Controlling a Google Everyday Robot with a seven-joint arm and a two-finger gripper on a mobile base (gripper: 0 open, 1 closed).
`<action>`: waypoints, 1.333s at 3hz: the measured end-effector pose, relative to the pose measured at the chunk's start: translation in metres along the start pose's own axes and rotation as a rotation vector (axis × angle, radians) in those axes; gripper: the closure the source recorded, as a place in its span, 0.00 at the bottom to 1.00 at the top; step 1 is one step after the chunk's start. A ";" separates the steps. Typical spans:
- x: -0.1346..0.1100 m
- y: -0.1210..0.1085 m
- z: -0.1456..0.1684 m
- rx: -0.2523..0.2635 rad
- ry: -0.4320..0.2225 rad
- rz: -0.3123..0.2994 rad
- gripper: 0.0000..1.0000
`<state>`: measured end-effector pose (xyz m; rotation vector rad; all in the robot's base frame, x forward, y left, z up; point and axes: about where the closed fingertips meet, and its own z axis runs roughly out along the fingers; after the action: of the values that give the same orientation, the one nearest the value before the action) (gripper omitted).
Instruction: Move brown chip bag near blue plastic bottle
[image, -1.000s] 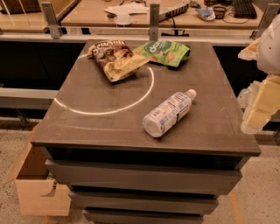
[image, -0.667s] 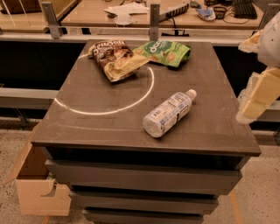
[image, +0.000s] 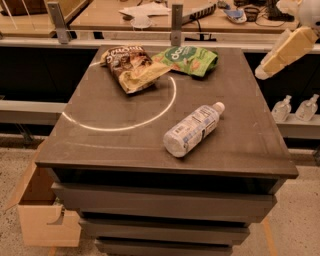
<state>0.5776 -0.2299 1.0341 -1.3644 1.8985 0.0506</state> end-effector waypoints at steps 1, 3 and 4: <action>-0.008 -0.019 0.045 -0.027 -0.054 0.026 0.00; -0.014 -0.030 0.097 -0.057 -0.085 0.064 0.00; -0.028 -0.026 0.131 -0.024 -0.111 0.170 0.00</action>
Offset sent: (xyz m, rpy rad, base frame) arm 0.1215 0.0631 -0.0690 0.1686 0.0516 0.0155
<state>0.6758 -0.1598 0.9701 -1.1881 1.9204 0.2289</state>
